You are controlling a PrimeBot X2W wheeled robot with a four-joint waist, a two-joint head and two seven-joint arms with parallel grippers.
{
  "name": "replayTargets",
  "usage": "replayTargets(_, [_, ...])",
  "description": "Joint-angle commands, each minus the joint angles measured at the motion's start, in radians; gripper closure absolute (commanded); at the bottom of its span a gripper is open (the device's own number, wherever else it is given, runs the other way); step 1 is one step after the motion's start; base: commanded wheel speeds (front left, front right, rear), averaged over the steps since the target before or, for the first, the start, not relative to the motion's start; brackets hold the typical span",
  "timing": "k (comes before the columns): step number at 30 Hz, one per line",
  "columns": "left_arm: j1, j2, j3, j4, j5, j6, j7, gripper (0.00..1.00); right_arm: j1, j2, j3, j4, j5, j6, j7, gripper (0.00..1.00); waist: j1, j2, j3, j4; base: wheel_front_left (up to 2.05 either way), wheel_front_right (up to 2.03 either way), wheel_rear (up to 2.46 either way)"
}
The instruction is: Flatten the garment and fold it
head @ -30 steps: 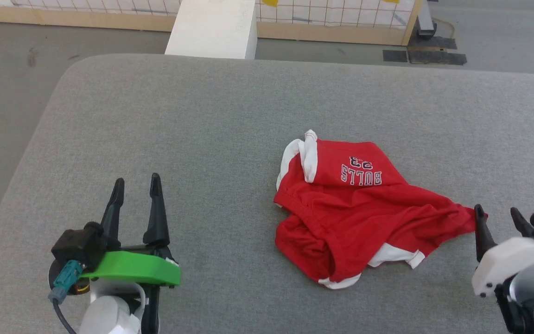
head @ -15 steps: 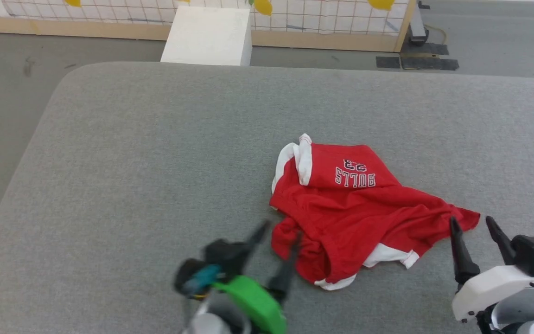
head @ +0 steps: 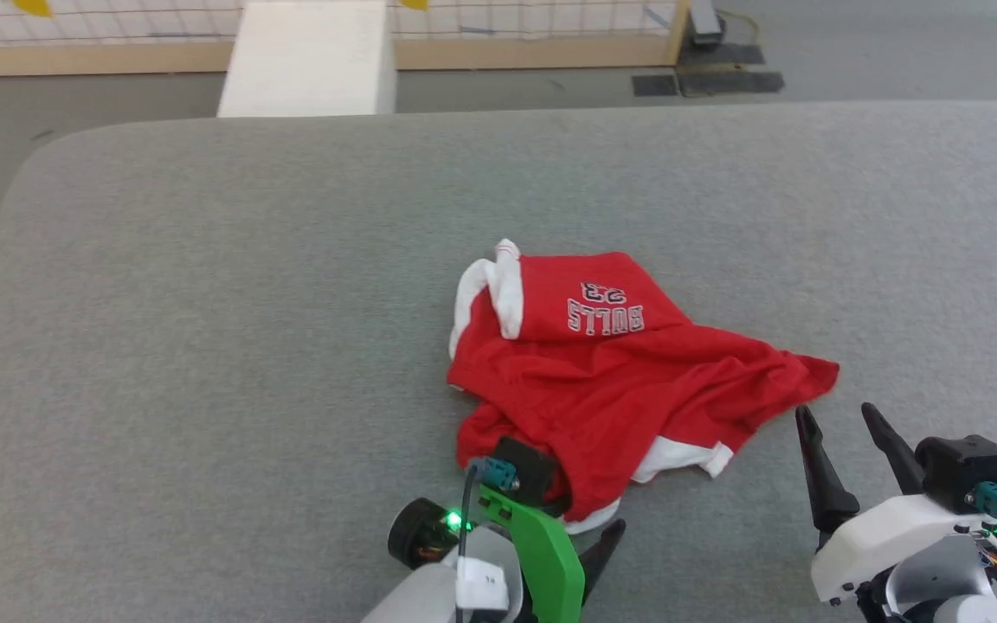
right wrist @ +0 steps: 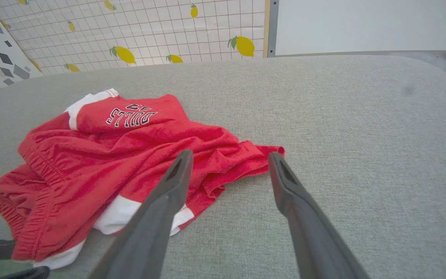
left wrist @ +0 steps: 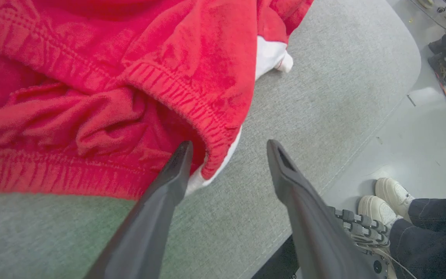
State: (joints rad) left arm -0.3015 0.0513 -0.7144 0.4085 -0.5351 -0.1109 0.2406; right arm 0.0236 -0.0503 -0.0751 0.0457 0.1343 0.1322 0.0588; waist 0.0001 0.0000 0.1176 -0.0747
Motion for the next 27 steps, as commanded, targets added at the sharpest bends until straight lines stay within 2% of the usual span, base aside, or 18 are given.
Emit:
replayTargets(1, [-0.022,0.004,0.005,0.000,-0.007,0.006,0.007,0.00,-0.014,0.000,0.002,0.004,0.011,-0.002,-0.010,0.00,-0.0001,0.0000,0.013,-0.020,0.00,0.00,0.00])
replayTargets(2, [-0.026,0.004,0.009,-0.005,-0.013,0.005,0.006,0.36,-0.016,0.000,0.004,0.008,0.013,-0.002,-0.014,0.00,-0.0001,0.0000,0.015,-0.023,0.00,0.00,0.00])
replayTargets(3, [-0.030,0.004,0.010,-0.010,-0.015,0.004,0.003,0.79,-0.018,0.000,0.004,0.010,0.015,-0.002,-0.016,0.00,-0.0001,0.0000,0.017,-0.025,0.00,0.00,0.00])
replayTargets(4, [-0.036,0.004,0.009,-0.017,-0.017,0.003,-0.002,1.00,-0.020,0.000,0.005,0.013,0.019,-0.002,-0.019,0.00,-0.0001,0.0000,0.018,-0.027,0.00,0.00,0.00])
replayTargets(9, [-0.082,0.004,-0.002,-0.051,-0.032,-0.009,-0.041,1.00,-0.028,0.000,0.003,0.025,0.029,-0.002,-0.030,0.00,-0.0001,0.0000,0.022,-0.023,0.00,0.00,0.00])
replayTargets(13, [-0.180,0.001,-0.001,-0.100,-0.046,-0.014,-0.142,1.00,-0.038,0.000,0.000,0.033,0.032,-0.002,-0.041,0.00,-0.0001,0.0000,0.019,-0.015,0.00,0.00,0.00])
replayTargets(16, [-0.242,0.000,0.015,-0.145,-0.102,-0.013,-0.224,1.00,-0.043,0.000,0.001,0.037,0.032,-0.002,-0.044,0.00,-0.0001,0.0000,0.013,-0.014,0.00,0.00,0.00])
replayTargets(20, [-0.287,-0.001,0.058,-0.176,-0.161,0.037,-0.300,1.00,-0.041,0.000,0.001,0.042,0.033,-0.002,-0.048,0.00,-0.0001,0.0000,0.006,-0.013,0.00,0.00,0.00])
replayTargets(22, [-0.263,0.049,0.095,-0.150,-0.151,0.097,-0.288,1.00,-0.039,0.000,0.003,0.045,0.041,-0.002,-0.055,0.00,-0.0001,0.0000,0.007,-0.011,0.00,0.00,0.00])
replayTargets(27, [-0.133,0.181,0.159,-0.103,-0.166,0.187,-0.240,1.00,-0.037,0.000,0.004,0.046,0.047,-0.002,-0.063,0.00,-0.0001,0.0000,0.018,0.003,0.00,0.00,0.00])
